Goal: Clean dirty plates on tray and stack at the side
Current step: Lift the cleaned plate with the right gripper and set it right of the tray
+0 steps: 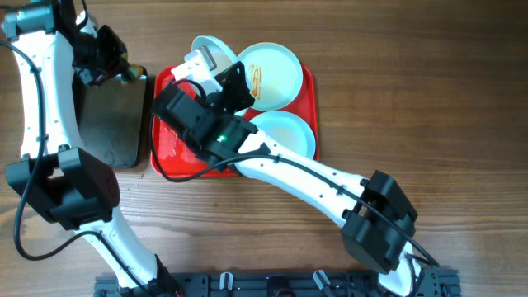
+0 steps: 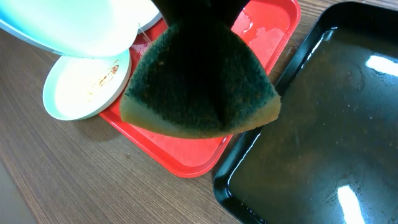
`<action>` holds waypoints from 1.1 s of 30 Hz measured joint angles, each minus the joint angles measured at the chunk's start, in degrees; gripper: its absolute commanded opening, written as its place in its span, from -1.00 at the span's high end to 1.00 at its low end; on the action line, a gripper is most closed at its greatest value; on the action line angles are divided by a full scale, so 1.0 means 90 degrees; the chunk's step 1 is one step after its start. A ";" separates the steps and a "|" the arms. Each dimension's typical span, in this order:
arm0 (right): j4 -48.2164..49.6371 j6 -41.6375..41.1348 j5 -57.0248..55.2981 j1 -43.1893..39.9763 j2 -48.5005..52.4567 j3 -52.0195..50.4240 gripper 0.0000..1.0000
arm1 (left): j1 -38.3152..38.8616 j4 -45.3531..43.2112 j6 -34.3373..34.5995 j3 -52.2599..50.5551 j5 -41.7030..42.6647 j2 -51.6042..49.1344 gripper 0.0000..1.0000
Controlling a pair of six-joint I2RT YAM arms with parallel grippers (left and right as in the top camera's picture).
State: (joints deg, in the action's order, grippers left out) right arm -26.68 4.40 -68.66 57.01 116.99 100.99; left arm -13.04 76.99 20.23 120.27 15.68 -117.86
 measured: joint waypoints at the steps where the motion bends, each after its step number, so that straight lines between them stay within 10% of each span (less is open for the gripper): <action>1: -0.0051 0.0002 0.0034 0.0022 0.0000 0.0000 0.91 | 0.0000 0.0000 0.0000 0.0000 -0.0002 0.0000 0.92; 9: -0.1588 -0.0495 0.4146 -0.0274 -0.0019 0.0034 0.91 | 0.0000 0.0080 0.0000 0.0000 -0.0002 0.0000 0.92; 14: -0.2249 -0.1331 0.6853 -0.2463 -0.0957 0.0053 0.91 | 0.0454 0.0238 0.0000 0.0000 -0.0250 0.0000 0.92; 24: -0.3225 -0.2344 0.7616 -0.6805 -0.1185 -0.0767 0.91 | 0.1413 0.0306 0.0000 0.0000 -0.0891 0.0000 0.92; 33: -0.1224 -0.3019 0.7650 -0.7203 -0.1081 -0.3322 0.90 | 0.1413 0.0277 0.0002 0.0000 -0.0935 0.0000 0.92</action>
State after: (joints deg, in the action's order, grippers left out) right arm -37.69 -22.76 0.19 -7.81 107.26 71.09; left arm -0.32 79.48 20.25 120.27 7.27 -117.86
